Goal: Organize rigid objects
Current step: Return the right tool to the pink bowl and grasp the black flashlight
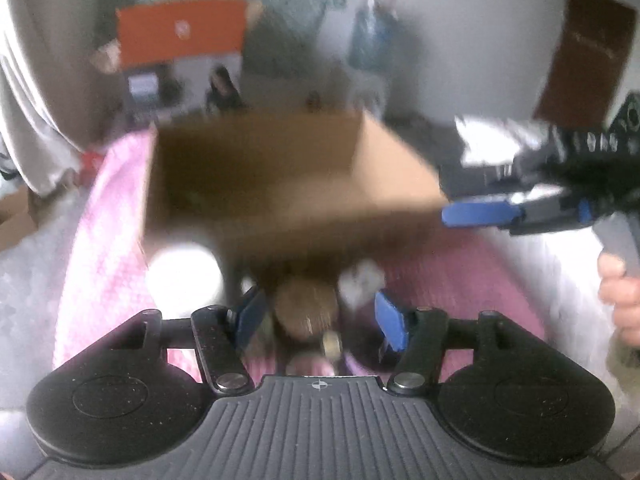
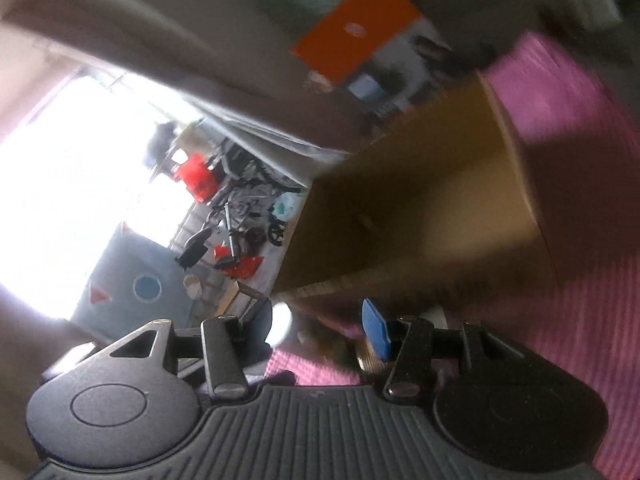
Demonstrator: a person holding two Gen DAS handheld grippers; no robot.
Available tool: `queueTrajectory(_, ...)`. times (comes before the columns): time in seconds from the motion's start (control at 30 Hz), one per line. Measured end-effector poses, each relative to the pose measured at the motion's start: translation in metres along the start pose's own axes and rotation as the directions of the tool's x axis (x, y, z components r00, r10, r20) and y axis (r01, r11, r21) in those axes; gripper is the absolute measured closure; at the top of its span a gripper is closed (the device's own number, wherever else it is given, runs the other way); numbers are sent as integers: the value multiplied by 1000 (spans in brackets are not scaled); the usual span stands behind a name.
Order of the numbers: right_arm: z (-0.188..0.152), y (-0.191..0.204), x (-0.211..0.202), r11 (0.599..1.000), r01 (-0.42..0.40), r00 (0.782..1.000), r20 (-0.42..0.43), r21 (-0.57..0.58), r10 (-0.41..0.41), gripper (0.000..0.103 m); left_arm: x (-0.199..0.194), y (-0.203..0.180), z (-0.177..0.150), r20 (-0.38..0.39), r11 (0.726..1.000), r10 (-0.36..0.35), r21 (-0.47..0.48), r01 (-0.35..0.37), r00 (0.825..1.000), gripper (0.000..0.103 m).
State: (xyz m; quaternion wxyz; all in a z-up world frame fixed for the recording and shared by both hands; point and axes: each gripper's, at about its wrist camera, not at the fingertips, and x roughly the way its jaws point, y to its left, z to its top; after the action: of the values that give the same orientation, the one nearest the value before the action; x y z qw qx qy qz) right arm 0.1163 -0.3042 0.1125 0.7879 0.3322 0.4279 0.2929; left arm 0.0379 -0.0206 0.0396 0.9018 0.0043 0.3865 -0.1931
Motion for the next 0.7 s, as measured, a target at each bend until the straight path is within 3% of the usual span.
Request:
queueTrajectory(0.13, -23, -40, 10, 987, 27, 999, 31, 156, -32, 52, 28, -11, -19, -66, 998, 17, 68, -12, 998, 47)
queueTrajectory(0.27, -28, -61, 21, 979, 104, 993, 39, 173, -113, 52, 39, -30, -19, -46, 981, 7, 192, 2, 999, 52)
queueTrajectory(0.4, -34, -75, 31, 974, 139, 989, 28, 180, -147, 52, 49, -39, -17, -57, 972, -30, 232, 43, 998, 60)
queueTrajectory(0.53, -37, -89, 45, 971, 123, 992, 3, 203, -126, 54, 63, -45, -21, -107, 970, -68, 227, 91, 992, 69)
queueTrajectory(0.7, -45, -99, 48, 971, 58, 998, -19, 230, -55, 61, 72, -55, -31, -154, 966, -75, 236, 111, 985, 70)
